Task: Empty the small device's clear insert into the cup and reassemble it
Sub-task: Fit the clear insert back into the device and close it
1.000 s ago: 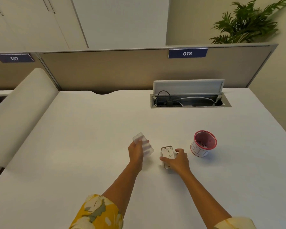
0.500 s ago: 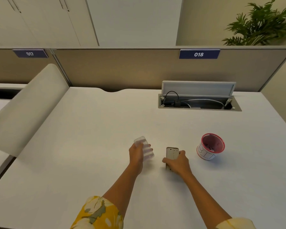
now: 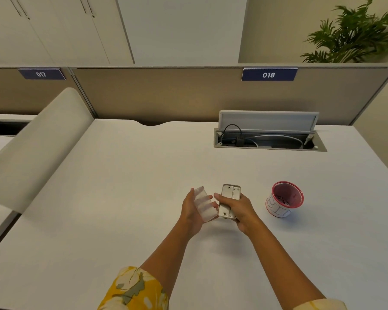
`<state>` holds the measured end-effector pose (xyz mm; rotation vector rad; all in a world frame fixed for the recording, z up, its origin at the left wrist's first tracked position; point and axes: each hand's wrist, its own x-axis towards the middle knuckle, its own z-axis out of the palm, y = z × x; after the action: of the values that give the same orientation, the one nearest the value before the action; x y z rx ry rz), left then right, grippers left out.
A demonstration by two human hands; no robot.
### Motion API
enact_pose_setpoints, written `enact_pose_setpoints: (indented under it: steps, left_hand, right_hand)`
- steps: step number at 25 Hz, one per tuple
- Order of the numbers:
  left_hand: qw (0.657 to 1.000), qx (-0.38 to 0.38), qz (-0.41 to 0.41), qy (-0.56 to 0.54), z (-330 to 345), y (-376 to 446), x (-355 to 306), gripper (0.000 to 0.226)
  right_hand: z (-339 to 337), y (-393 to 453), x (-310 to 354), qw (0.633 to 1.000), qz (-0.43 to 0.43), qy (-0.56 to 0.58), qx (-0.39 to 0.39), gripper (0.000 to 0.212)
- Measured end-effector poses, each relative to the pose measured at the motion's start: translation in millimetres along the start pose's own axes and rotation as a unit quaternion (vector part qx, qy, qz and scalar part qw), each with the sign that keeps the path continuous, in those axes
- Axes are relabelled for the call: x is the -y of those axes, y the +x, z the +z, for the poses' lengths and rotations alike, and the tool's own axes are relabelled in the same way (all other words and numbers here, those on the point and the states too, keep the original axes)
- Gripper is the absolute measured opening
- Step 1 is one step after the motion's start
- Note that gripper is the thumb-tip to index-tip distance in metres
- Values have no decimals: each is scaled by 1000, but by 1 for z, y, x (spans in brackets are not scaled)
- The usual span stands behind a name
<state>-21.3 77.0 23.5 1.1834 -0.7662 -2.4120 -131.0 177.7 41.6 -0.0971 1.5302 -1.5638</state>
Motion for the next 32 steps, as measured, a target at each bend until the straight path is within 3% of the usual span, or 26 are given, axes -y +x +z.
enact_pose_setpoints:
  steps: [6, 9, 18, 26, 32]
  left_hand:
    - [999, 27, -41, -14, 11, -5, 4, 59]
    - [998, 47, -51, 5, 19, -9, 4, 63]
    - [997, 54, -50, -20, 27, -11, 4, 56]
    - [997, 49, -62, 16, 19, -3, 1, 66]
    - [995, 71, -69, 34, 19, -4, 0, 67]
  right_hand:
    - [22, -1, 5, 960, -117, -245, -63, 54]
    - [33, -1, 1, 940, -170, -289, -68, 52]
    - [39, -4, -3, 934, -189, -301, -34, 50]
    - [27, -11, 5, 946, -171, -274, -3, 54]
    - [26, -10, 7, 934, -198, -295, -30, 54]
